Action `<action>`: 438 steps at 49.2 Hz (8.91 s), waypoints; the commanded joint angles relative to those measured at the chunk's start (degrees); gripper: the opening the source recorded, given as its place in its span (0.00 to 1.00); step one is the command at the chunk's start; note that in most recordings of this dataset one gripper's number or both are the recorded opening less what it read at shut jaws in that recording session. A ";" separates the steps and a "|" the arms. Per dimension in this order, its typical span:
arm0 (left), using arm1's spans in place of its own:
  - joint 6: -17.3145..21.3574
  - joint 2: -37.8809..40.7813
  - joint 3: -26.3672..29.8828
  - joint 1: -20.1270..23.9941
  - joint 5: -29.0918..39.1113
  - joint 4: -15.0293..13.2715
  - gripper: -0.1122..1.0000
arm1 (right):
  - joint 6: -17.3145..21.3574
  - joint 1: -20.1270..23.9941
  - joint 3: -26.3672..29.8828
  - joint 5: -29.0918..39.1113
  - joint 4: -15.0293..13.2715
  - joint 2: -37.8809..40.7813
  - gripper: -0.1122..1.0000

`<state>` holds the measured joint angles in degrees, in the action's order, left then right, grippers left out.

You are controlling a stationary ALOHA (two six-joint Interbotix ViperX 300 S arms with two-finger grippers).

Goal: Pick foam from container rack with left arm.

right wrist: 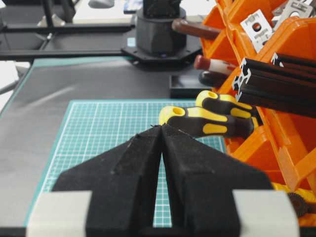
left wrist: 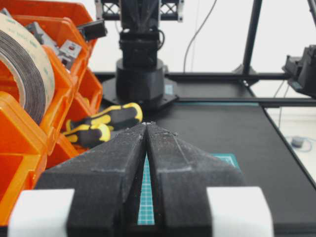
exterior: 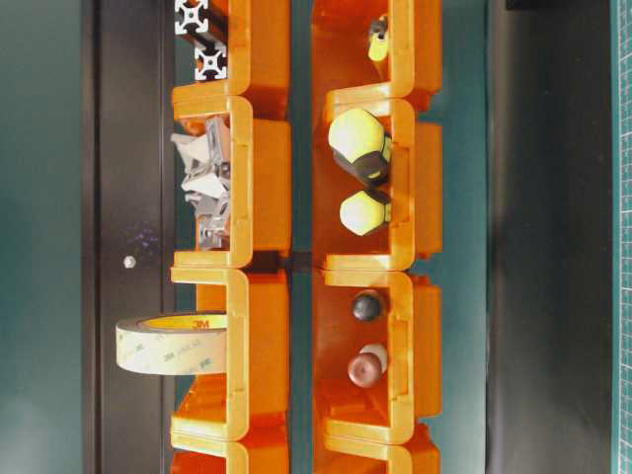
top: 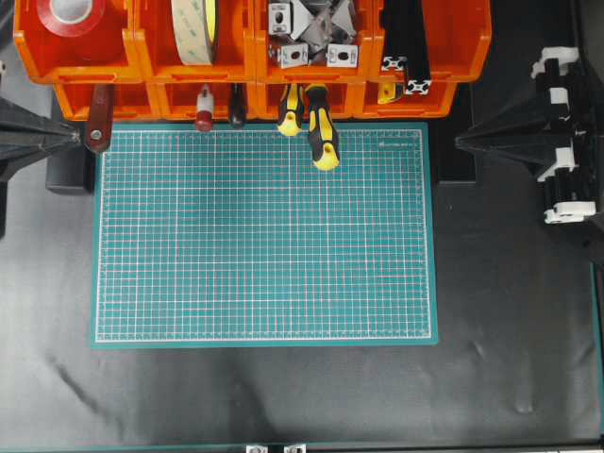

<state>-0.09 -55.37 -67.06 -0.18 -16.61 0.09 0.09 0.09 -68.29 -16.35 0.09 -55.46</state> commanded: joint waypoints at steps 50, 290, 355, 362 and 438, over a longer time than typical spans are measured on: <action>-46.32 24.17 50.80 11.51 56.07 3.52 0.10 | 6.77 0.79 2.64 -0.88 1.41 -1.14 0.10; -25.40 48.69 37.79 -14.94 32.43 3.52 0.53 | 6.94 5.54 1.67 1.05 2.72 -4.39 0.10; -16.35 17.75 27.07 -15.38 32.08 3.52 0.91 | 6.86 5.62 1.76 0.97 2.72 -4.92 0.10; -11.78 10.37 24.79 -14.24 32.08 3.52 0.89 | 6.86 5.54 1.76 0.97 2.72 -5.10 0.10; -7.73 -9.32 10.81 -10.81 22.59 3.52 0.86 | 10.37 5.98 1.67 0.00 2.64 -7.29 0.10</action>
<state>-7.73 -65.21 -56.87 -10.90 6.59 3.43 10.46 5.98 -67.76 -16.44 2.72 -63.37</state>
